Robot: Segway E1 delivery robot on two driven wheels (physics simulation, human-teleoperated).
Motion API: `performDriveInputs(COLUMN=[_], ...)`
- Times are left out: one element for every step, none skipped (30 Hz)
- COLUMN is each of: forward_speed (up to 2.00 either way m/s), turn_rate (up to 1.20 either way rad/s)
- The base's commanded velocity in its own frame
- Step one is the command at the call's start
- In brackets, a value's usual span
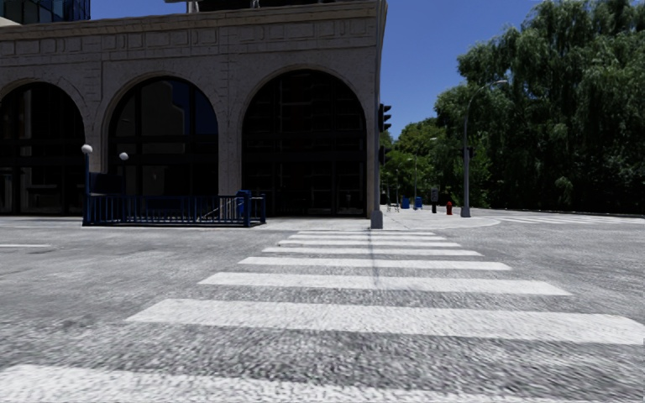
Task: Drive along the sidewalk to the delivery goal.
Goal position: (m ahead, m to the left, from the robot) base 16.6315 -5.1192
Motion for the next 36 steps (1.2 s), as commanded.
performDriveInputs(forward_speed=[2.00,2.00,2.00,2.00,2.00,2.00,2.00,2.00,2.00,2.00,2.00,2.00,2.00,2.00,2.00,2.00,2.00,2.00,2.00,2.00,2.00,2.00,2.00,2.00,2.00,2.00,2.00,2.00,2.00,2.00,2.00,2.00,2.00,2.00,2.00,2.00], turn_rate=[0.00,0.00,0.00,0.00,0.00,0.00,0.00,-0.04,-0.23,-0.23,-0.38,-0.43,-0.43,-0.44,0.00,0.00,0.00,0.00,0.00,0.00,0.00,0.00,0.00,0.00,0.00,0.00,-0.05,-0.08,-0.08,-0.09,-0.05,0.00,0.00,0.00,0.00,0.00])
